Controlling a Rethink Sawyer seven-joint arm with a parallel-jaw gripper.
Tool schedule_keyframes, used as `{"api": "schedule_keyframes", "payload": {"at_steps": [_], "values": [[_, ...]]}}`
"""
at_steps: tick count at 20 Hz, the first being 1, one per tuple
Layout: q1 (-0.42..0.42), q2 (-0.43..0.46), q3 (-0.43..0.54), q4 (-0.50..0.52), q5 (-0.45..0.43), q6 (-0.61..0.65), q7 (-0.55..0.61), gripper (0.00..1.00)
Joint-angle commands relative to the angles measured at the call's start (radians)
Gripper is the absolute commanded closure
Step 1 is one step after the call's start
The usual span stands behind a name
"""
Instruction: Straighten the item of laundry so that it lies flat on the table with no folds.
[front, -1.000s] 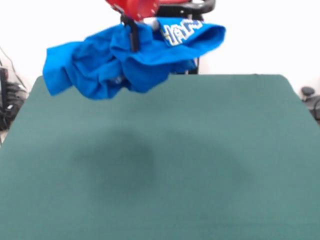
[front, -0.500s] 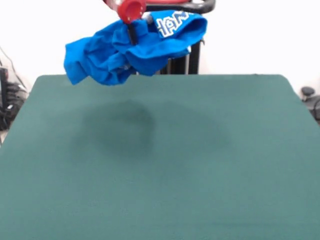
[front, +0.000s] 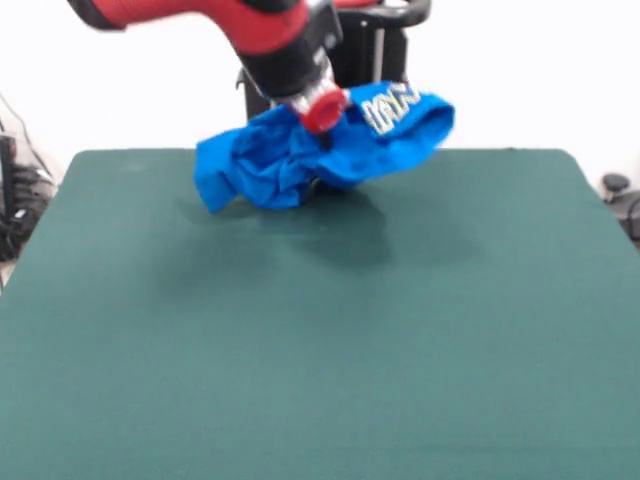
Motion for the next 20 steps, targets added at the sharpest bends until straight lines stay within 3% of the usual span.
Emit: {"api": "schedule_keyframes", "payload": {"at_steps": [1, 6, 12, 20], "values": [[0.054, 0.119, 0.062, -0.148, -0.045, 0.121, -0.269, 0.00], [0.102, 0.035, 0.060, -0.180, -0.047, 0.096, -0.178, 0.00], [0.135, 0.066, 0.049, -0.259, -0.068, 0.046, -0.158, 0.00], [0.143, 0.078, 0.042, -0.238, -0.068, 0.003, -0.155, 0.00]]}}
